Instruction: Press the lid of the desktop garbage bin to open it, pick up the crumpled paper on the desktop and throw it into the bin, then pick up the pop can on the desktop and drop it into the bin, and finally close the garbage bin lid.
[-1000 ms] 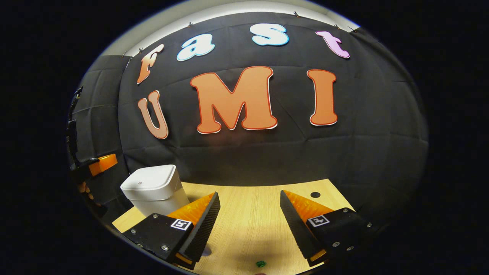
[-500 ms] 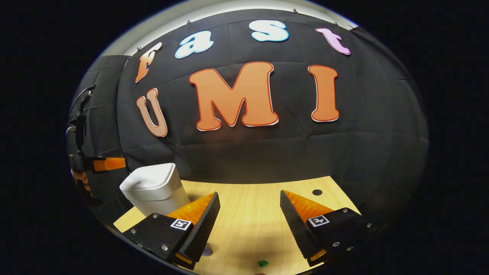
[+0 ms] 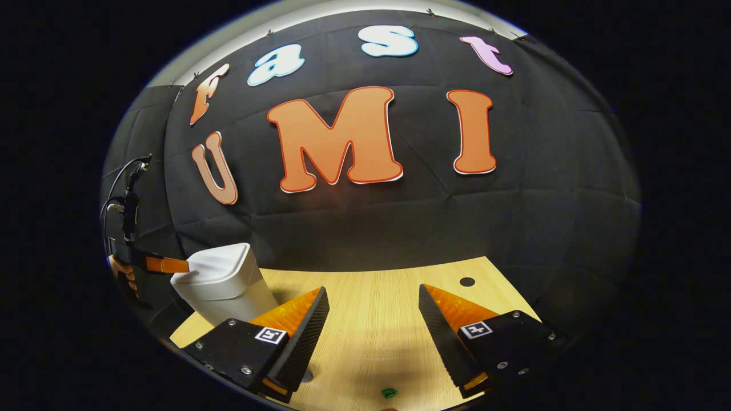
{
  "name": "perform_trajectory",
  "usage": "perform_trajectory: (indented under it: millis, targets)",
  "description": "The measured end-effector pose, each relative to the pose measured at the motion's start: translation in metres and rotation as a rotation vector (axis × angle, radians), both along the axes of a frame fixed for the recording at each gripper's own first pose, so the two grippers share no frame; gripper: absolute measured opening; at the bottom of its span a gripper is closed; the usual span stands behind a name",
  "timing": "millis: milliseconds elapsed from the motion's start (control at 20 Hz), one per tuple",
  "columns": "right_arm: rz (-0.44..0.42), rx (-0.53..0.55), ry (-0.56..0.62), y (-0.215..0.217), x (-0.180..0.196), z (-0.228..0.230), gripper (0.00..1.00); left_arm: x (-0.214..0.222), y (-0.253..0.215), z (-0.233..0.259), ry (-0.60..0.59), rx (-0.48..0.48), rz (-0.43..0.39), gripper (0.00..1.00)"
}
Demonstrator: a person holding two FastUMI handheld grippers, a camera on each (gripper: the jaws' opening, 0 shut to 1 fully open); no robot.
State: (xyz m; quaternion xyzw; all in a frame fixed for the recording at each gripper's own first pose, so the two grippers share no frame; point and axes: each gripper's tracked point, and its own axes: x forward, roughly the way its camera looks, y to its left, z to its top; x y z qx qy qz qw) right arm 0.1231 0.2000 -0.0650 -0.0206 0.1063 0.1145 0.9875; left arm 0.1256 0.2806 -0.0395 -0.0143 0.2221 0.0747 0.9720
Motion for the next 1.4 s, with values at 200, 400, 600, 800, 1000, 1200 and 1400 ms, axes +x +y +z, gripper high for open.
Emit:
perform_trajectory:
  millis: [200, 400, 600, 800, 1000, 1200, 1400]
  targets:
    - [0.01, -0.011, 0.01, 0.005, 0.001, -0.004, 0.95, 0.004, 0.005, -0.004, 0.021, 0.012, 0.004, 0.0]
    - [0.015, -0.014, 0.032, 0.01, 0.0, -0.012, 0.95, 0.006, 0.006, -0.008, 0.026, 0.001, -0.001, 0.0]
    - [0.023, -0.019, 0.054, 0.014, -0.002, -0.019, 0.95, 0.003, 0.006, -0.009, -0.001, -0.023, 0.001, 0.0]
    - [0.017, -0.023, 0.049, 0.011, -0.004, -0.017, 0.95, 0.003, 0.007, -0.001, -0.031, -0.018, -0.006, 0.0]
    - [0.01, -0.01, 0.043, 0.007, -0.007, -0.012, 0.95, -0.005, 0.012, 0.044, -0.155, 0.033, 0.041, 0.0]
    - [0.011, 0.007, 0.023, 0.008, -0.011, -0.002, 0.95, -0.028, -0.005, 0.122, -0.365, 0.032, 0.046, 0.0]
    - [0.014, 0.049, 0.0, 0.008, -0.017, 0.008, 0.95, -0.044, -0.013, 0.134, -0.423, 0.02, 0.044, 0.0]
